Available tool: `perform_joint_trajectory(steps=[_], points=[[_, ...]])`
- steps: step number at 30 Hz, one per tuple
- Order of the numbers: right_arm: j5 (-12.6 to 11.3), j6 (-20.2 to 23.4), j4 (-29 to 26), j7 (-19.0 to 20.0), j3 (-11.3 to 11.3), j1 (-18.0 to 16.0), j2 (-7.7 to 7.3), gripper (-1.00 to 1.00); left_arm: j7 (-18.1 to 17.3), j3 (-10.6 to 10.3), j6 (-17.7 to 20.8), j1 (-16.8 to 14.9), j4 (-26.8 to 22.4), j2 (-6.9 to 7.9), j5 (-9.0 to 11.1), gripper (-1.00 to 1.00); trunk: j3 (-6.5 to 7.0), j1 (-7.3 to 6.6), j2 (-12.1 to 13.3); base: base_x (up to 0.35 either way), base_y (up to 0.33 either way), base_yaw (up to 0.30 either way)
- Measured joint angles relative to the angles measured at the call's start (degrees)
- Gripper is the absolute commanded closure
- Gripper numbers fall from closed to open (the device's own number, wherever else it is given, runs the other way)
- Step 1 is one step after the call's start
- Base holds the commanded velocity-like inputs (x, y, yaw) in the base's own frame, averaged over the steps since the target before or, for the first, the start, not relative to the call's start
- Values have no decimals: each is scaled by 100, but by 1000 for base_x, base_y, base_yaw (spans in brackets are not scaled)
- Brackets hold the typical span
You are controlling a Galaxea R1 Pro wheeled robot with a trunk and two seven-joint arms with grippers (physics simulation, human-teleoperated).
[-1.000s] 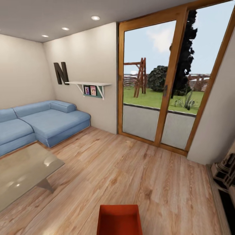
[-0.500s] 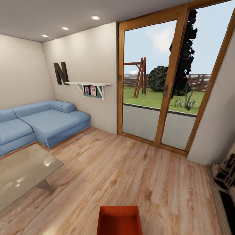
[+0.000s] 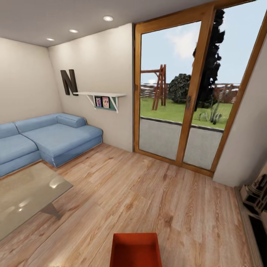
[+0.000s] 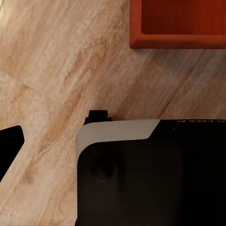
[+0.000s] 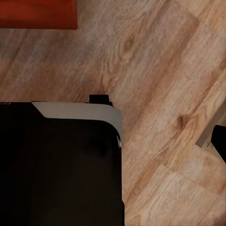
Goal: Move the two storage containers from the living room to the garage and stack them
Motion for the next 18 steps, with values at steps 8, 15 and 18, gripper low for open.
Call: perform_joint_trajectory(steps=[8, 15, 18], points=[[0, -1, 0, 0, 0, 0, -1, -100, 1, 0, 0, 0, 0, -3, 0, -100, -71, 0, 0, 0, 0, 0], [0, -1, 0, -2, 0, 0, -1, -100, -2, 0, 0, 0, 0, -1, 0, -100, -135, 0, 0, 0, 0, 0], [0, -2, 0, -3, 0, 0, -1, -100, 1, 0, 0, 0, 0, -2, 0, -100, -163, 0, 0, 0, 0, 0]])
